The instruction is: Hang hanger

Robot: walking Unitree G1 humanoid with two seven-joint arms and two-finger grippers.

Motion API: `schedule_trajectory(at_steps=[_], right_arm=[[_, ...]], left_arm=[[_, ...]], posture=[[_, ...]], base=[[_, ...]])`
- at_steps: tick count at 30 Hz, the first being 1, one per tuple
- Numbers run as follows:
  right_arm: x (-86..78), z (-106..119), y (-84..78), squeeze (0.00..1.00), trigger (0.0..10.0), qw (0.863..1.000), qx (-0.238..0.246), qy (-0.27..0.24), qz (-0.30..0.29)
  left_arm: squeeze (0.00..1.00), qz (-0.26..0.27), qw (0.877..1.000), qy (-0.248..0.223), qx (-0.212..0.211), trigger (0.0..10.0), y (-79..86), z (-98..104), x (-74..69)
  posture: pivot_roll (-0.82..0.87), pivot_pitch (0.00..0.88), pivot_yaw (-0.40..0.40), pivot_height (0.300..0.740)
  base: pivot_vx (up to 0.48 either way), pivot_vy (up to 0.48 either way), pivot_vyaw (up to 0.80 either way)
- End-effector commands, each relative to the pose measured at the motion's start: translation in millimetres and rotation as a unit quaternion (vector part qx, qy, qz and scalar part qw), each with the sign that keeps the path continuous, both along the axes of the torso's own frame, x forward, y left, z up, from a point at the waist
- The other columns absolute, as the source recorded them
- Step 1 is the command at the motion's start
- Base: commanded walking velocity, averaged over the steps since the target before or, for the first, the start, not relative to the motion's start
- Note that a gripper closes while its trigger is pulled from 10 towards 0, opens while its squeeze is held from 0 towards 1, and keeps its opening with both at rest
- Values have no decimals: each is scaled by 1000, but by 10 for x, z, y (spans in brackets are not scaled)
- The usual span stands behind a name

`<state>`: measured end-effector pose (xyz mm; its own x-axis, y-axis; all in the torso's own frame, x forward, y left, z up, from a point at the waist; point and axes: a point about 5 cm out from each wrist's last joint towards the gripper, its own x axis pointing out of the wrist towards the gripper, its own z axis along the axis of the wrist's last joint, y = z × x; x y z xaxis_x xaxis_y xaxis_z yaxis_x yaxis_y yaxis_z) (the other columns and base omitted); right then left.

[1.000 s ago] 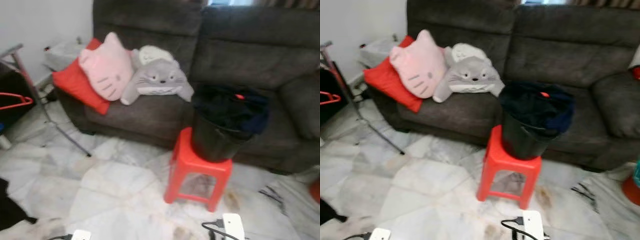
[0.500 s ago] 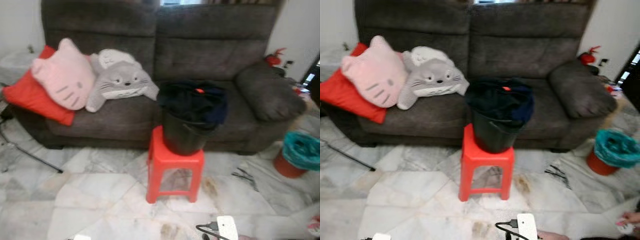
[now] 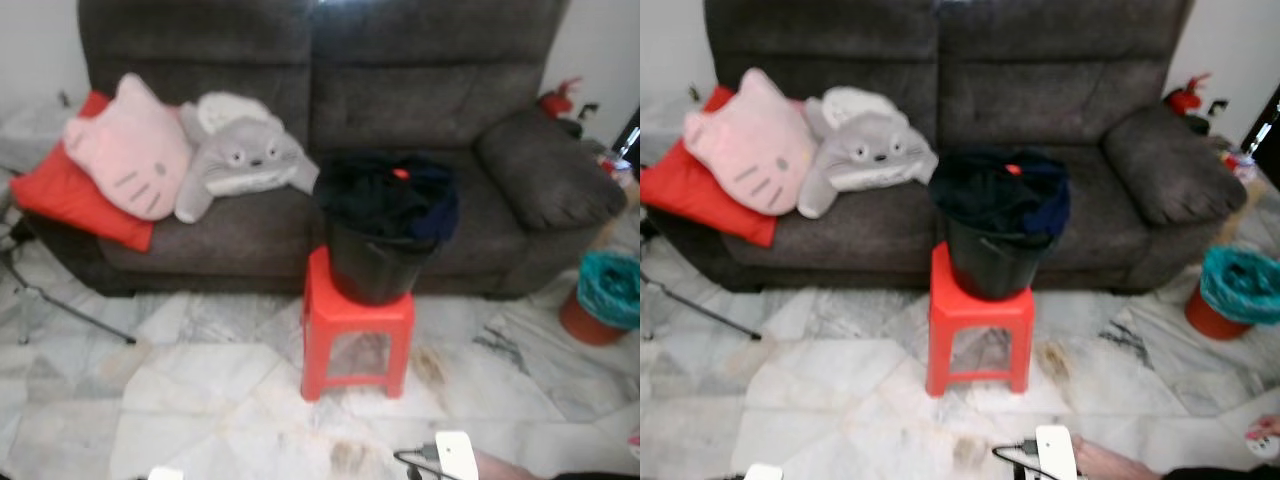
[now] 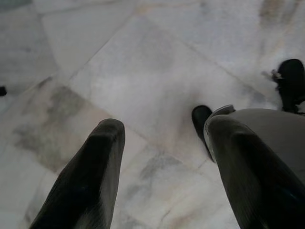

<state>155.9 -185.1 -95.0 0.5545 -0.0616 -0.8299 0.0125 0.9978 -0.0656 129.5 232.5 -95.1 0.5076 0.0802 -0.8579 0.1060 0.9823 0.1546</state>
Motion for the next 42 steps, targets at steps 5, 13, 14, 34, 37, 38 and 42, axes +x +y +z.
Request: schedule_trajectory(at_steps=[5, 13, 14, 34, 37, 38, 42], right_arm=[[-13, -5, 1, 0, 10000, 1000, 3, 1, 1], [-11, -5, 8, 0, 10000, 1000, 10, 2, -2], [-8, -4, 8, 0, 10000, 1000, 9, 1, 0], [-20, -10, 21, 0, 10000, 1000, 6, 3, 7], [-22, -9, 12, 0, 10000, 1000, 5, 3, 6], [-22, -9, 9, 0, 10000, 1000, 4, 3, 6], [-22, -9, 3, 0, 10000, 1000, 3, 3, 6]], left_arm=[[0, 12, 1000, 7, -5, 10000, 30, -13, -58], [0, 16, 1000, 7, -4, 10000, 40, -10, -54], [0, 16, 1000, 7, -4, 10000, 34, -11, -51], [0, 17, 1000, 0, -3, 10000, 27, 3, -4], [0, 16, 1000, -1, -4, 10000, 17, 3, 5], [0, 16, 1000, -1, -4, 10000, 14, 3, 5], [0, 15, 1000, -1, -5, 10000, 2, -1, 1]], posture=[[-63, 8, -3, 740], [-62, 11, -4, 740], [-62, 11, -4, 740], [-62, 30, -3, 740], [-60, 29, -4, 740], [-60, 29, -4, 740], [-59, 25, -5, 740]], base=[[0, 0, -117], [0, 0, -394], [0, 0, -706], [140, 0, -210], [259, 0, 0], [259, 0, 0], [259, 0, 0]])
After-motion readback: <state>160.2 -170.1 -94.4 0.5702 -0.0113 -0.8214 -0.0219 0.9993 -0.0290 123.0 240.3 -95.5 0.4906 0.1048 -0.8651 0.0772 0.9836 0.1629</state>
